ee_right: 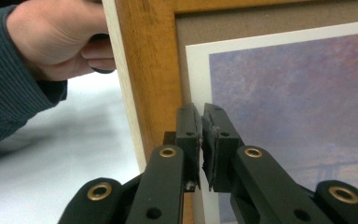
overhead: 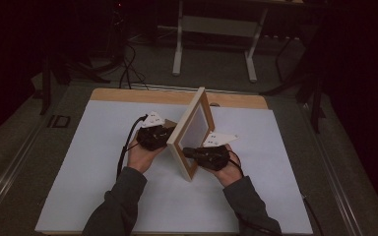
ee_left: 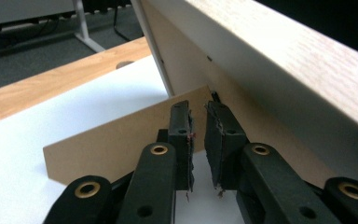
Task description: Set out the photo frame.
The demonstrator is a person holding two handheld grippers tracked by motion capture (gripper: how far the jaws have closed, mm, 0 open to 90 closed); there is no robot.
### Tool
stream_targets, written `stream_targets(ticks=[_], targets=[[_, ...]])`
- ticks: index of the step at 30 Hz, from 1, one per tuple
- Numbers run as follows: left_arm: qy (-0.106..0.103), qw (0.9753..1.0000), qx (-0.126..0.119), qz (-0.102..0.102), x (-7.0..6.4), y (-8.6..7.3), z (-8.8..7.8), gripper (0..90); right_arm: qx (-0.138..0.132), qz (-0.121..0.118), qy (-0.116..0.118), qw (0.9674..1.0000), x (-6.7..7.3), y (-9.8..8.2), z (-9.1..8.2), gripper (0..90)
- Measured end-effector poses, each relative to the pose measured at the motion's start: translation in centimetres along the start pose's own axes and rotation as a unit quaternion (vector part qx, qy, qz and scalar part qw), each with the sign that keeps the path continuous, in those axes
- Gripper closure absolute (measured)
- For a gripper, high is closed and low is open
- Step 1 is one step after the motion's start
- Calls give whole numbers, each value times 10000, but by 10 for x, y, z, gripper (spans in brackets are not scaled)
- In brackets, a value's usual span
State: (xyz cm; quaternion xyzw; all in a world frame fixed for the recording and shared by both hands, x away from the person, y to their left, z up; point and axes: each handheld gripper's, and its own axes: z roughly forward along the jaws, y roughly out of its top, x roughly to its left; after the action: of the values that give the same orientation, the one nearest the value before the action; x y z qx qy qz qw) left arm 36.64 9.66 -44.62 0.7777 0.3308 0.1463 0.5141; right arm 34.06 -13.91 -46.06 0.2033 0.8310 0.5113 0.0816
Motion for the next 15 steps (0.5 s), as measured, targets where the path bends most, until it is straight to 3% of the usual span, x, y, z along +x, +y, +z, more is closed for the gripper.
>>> stream_targets(ticks=[7,15], targets=[[-63,9992,18,-402,3,-4,-9,759,111,18,-43,9999,-3,-2,-3,794],[-85,9982,140,-583,3,-8,-16,688,191,100,-92,9997,-9,-7,-4,704]])
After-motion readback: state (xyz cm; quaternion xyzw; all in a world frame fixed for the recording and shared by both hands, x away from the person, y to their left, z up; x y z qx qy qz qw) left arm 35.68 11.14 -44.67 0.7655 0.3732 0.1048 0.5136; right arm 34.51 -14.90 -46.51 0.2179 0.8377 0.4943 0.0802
